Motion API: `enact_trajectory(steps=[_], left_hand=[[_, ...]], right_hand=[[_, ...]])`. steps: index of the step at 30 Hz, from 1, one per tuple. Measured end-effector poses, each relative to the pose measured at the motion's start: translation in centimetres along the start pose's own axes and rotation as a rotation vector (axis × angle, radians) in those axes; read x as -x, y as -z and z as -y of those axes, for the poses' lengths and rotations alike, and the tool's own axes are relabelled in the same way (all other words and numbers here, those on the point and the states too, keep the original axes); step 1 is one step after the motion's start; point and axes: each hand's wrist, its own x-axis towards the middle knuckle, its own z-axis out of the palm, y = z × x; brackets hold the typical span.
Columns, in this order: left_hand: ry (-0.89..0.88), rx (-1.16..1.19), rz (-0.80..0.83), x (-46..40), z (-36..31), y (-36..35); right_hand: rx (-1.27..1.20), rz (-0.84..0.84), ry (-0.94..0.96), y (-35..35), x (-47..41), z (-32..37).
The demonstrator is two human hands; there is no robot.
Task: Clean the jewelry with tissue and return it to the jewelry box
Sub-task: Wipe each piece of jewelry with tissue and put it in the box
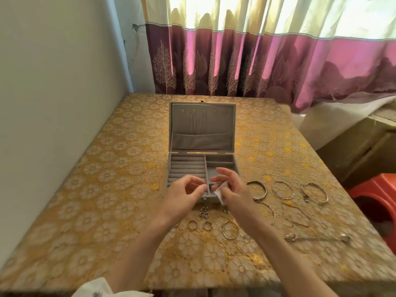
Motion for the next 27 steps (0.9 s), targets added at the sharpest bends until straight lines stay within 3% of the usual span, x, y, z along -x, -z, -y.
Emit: enact_trajectory(steps=[11,15,20,24,27], left_hand=[[0.11,-0.015,0.12,7.1,1.9,0.0],[0.088,-0.029,0.124,8.6,2.7,0.6],[0.157,-0.001,0.009,9.4,3.4,1.5],[0.188,0.08,0.076,10.5,4.1,2.4],[0.215,0.099,0.016,10.6,4.7,3.0]], right_hand=[[0.454,0.013,0.215,-2.5,7.1,-3.1],[0.445,0.011,0.206,-3.8,7.8,-3.1],[0.369,0.022,0.22,-5.7,8.2,-3.5],[0.278,0.046,0.234,-7.0,8.3,-3.6],[0.257,0.079,0.21,-7.5,8.2,-3.9]])
